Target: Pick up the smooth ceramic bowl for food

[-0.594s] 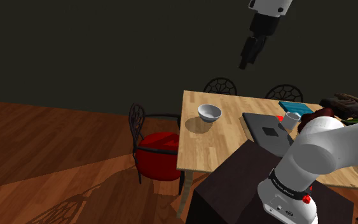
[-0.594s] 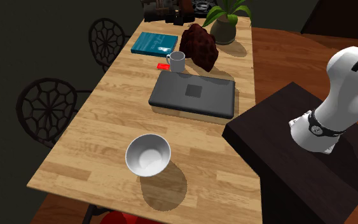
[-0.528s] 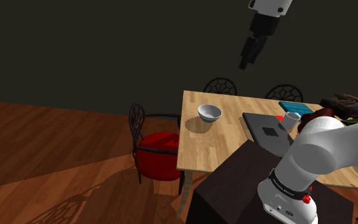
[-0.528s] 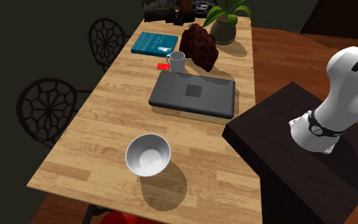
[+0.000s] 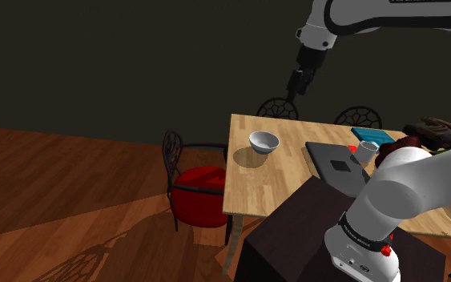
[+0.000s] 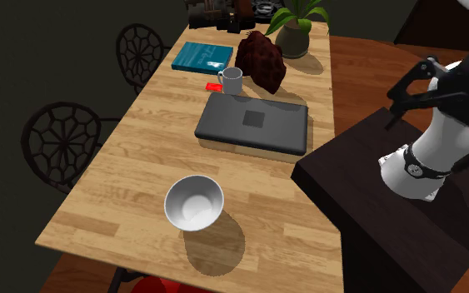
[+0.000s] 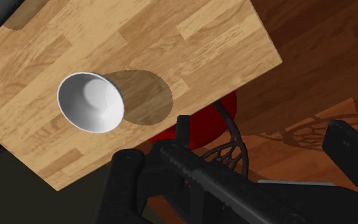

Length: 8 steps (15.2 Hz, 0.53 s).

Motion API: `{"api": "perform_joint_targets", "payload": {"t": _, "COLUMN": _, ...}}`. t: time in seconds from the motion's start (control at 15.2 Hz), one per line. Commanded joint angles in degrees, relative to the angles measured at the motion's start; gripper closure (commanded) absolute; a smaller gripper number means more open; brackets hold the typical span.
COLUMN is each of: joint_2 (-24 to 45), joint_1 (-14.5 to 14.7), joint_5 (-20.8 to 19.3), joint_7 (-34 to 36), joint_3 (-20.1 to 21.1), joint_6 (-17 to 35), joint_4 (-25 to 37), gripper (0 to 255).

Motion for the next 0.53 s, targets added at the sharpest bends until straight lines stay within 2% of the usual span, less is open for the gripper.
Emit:
{"api": "perform_joint_targets", "payload": {"t": 0.0, "joint_2": 1.99, "joint_1": -0.45, "joint_5": -0.77, "joint_7": -0.60, "joint_3": -0.73, "joint_6": 4.11, "joint_4": -1.99, "gripper": 0}}
{"api": "perform_joint_targets", "payload": {"t": 0.46, "joint_2": 12.25, "joint_1": -2.05, "joint_5": -3.20, "joint_7": -2.34, "joint_3": -3.28, "joint_6": 17.68, "joint_4": -5.23, "gripper": 0}}
